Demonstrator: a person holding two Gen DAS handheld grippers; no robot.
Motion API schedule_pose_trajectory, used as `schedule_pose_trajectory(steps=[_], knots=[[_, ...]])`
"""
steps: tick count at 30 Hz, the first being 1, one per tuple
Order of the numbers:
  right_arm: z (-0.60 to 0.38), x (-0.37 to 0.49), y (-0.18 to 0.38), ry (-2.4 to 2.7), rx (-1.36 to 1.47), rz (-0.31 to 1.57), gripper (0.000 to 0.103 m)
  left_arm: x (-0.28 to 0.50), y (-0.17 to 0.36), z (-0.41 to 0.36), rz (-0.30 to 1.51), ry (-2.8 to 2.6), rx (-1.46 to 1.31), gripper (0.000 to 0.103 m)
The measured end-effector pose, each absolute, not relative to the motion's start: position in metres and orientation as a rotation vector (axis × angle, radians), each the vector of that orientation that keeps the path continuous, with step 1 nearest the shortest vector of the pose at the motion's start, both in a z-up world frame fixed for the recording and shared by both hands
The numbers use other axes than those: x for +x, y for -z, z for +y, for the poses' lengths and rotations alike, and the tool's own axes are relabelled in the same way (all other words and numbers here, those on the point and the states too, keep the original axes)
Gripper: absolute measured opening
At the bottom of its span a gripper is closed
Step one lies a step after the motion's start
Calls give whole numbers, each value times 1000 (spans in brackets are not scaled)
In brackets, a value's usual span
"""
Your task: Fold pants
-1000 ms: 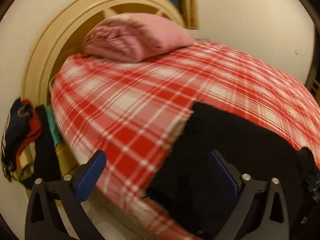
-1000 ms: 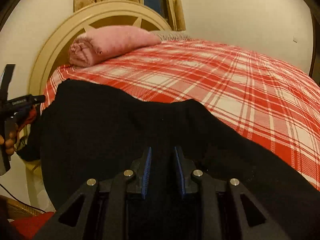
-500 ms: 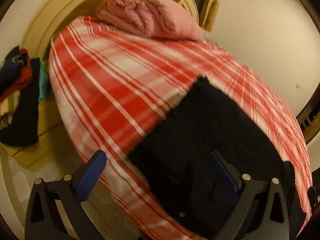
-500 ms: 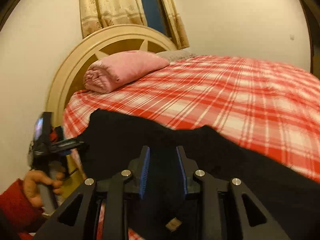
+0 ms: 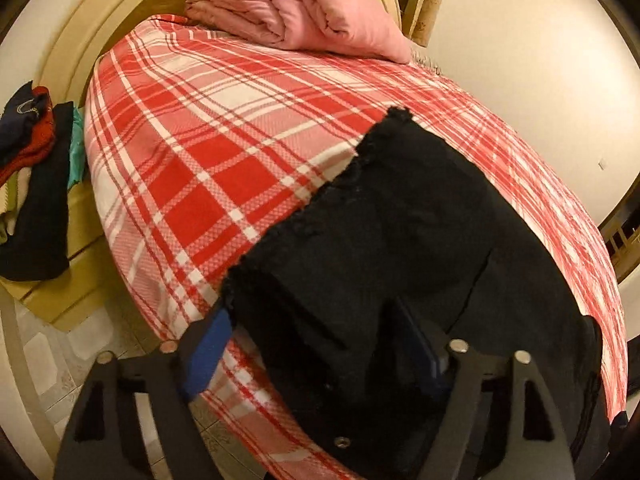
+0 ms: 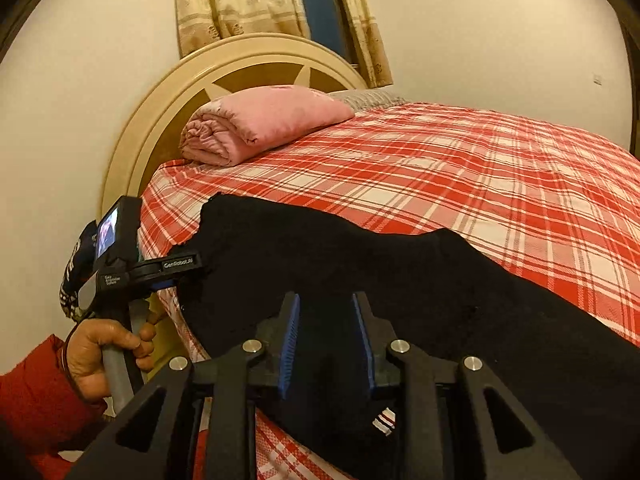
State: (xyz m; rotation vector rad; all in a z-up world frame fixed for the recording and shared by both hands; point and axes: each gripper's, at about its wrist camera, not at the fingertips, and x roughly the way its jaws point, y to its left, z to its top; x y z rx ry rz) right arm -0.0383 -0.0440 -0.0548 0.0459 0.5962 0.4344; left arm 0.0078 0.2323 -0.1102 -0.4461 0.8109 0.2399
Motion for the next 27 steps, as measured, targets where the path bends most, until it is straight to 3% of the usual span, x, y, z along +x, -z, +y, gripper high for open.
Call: schedule_pose_trajectory(steps=[2, 7, 12, 27], knots=[[-47, -39, 54, -418, 59, 598, 28, 6, 110, 234, 807, -230, -462, 73], [-59, -38, 56, -362, 102, 608, 28, 5, 103, 233, 792, -210, -463, 50], [-80, -38, 60, -268, 157, 623, 28, 3, 93, 228, 772, -182, -440, 36], [-159, -55, 78, 16, 350, 661, 28, -4, 75, 223, 743, -157, -422, 33]])
